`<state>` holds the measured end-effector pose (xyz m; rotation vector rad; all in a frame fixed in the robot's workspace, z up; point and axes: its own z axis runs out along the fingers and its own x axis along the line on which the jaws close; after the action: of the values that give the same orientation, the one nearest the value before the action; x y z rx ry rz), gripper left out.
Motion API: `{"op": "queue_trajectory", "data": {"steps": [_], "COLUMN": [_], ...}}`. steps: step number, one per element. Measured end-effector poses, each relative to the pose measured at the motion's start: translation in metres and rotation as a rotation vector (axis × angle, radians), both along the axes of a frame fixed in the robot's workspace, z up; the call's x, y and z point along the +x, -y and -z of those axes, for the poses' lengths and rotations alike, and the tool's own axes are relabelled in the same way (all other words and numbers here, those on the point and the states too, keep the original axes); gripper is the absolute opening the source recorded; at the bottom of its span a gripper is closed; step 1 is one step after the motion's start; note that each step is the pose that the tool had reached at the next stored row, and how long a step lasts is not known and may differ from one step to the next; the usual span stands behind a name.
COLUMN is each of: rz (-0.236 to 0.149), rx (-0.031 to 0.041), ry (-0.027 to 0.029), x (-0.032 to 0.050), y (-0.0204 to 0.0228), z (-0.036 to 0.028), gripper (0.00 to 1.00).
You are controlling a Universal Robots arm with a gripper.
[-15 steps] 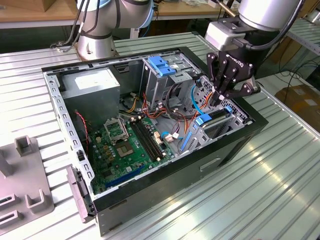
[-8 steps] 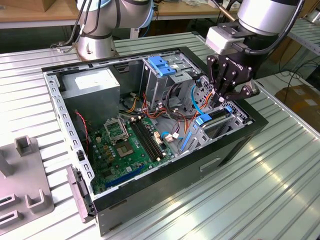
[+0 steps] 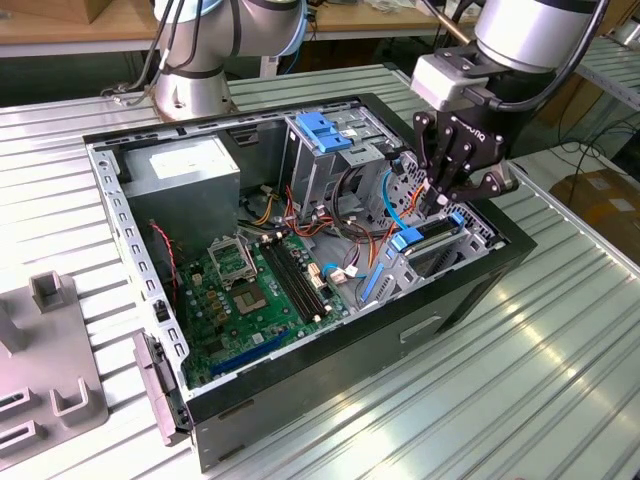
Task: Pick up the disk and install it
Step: 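Pick up the disk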
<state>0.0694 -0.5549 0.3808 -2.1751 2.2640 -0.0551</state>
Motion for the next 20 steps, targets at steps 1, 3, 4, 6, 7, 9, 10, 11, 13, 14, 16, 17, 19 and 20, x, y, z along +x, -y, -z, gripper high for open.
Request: {"op": "queue_trajectory", "data": {"steps": [1,3,4,6,7,9,10,11,13,14,16,17,19,20], "rz": [0.000,0.000,0.000,0.000,0.000,0.000,0.000,0.000,0.000,0.000,0.000,0.000,0.000,0.000], "rx": [0.0000,-0.0001,0.0000,0.0000,0.0000,-0.0006,-0.0008,-0.0010,-0.0011,-0.0011,-0.0012,-0.0011,-0.0011,-0.0012], "ry": [0.0000,0.0000,0.0000,0.0000,0.0000,0.0000,0.0000,0.0000,0.0000,0.0000,0.0000,0.0000,0.0000,0.0000], "x": [0.0003,0.0015,0.0024,0.0042,0.0053,0.0089,0.0108,0.0131,0.0147,0.0152,0.0170,0.0181,0.0188,0.0193], "y": [0.0000,0.0000,0.0000,0.0000,0.0000,0.0000,0.0000,0.0000,0.0000,0.0000,0.0000,0.0000,0.0000,0.0000], "z": [0.0007,0.0024,0.0042,0.0074,0.0084,0.0110,0.0122,0.0150,0.0208,0.0227,0.0295,0.0328,0.0365,0.0387], "gripper": [0.10,0.10,0.10,0.10,0.10,0.10,0.10,0.10,0.10,0.10,0.10,0.10,0.10,0.10]}}
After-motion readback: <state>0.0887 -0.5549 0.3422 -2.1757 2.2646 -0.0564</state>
